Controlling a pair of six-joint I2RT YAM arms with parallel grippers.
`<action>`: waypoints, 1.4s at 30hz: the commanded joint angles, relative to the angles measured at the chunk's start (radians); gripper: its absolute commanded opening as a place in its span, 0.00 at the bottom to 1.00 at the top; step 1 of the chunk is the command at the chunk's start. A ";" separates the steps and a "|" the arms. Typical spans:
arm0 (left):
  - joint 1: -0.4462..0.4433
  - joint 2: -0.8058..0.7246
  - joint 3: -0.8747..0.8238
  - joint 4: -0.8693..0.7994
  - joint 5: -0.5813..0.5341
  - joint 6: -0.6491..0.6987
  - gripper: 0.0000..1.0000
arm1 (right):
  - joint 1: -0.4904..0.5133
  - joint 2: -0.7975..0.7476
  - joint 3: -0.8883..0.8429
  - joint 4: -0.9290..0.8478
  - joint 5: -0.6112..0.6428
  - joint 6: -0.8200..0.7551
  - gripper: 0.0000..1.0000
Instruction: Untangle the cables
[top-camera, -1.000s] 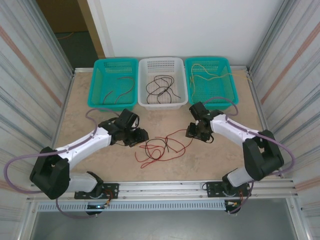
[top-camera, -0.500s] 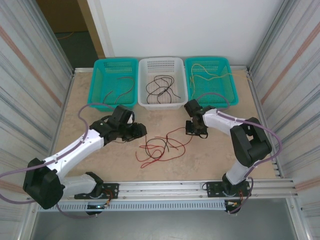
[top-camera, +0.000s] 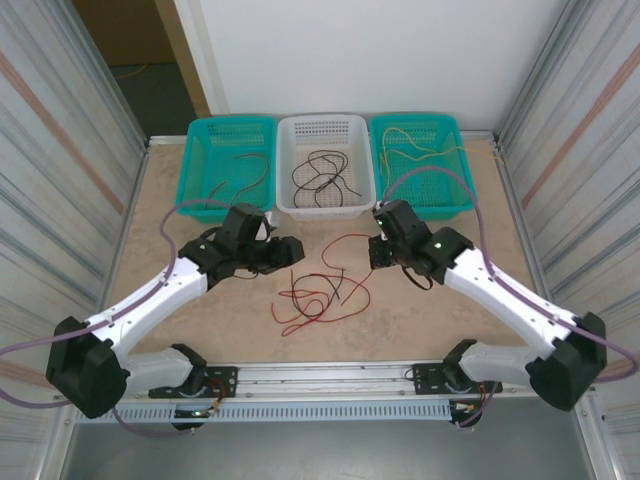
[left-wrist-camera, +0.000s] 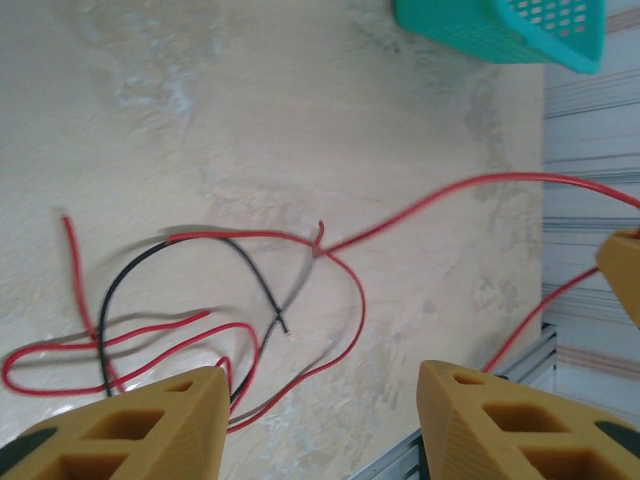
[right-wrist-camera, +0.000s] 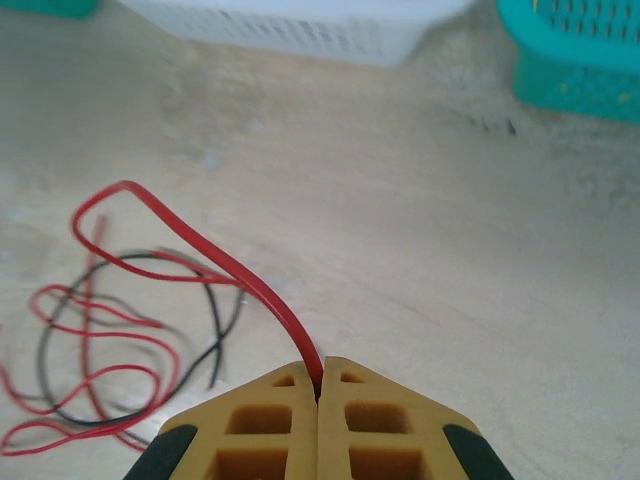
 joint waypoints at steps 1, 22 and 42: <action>-0.009 -0.027 0.022 0.090 0.042 -0.011 0.56 | 0.023 -0.063 0.051 -0.034 0.028 -0.038 0.00; 0.069 -0.069 0.192 -0.028 0.206 0.286 0.63 | 0.139 0.029 0.270 -0.045 -0.085 -0.130 0.00; 0.064 -0.034 0.171 -0.032 0.379 0.338 0.31 | 0.150 0.061 0.321 -0.033 -0.151 -0.170 0.00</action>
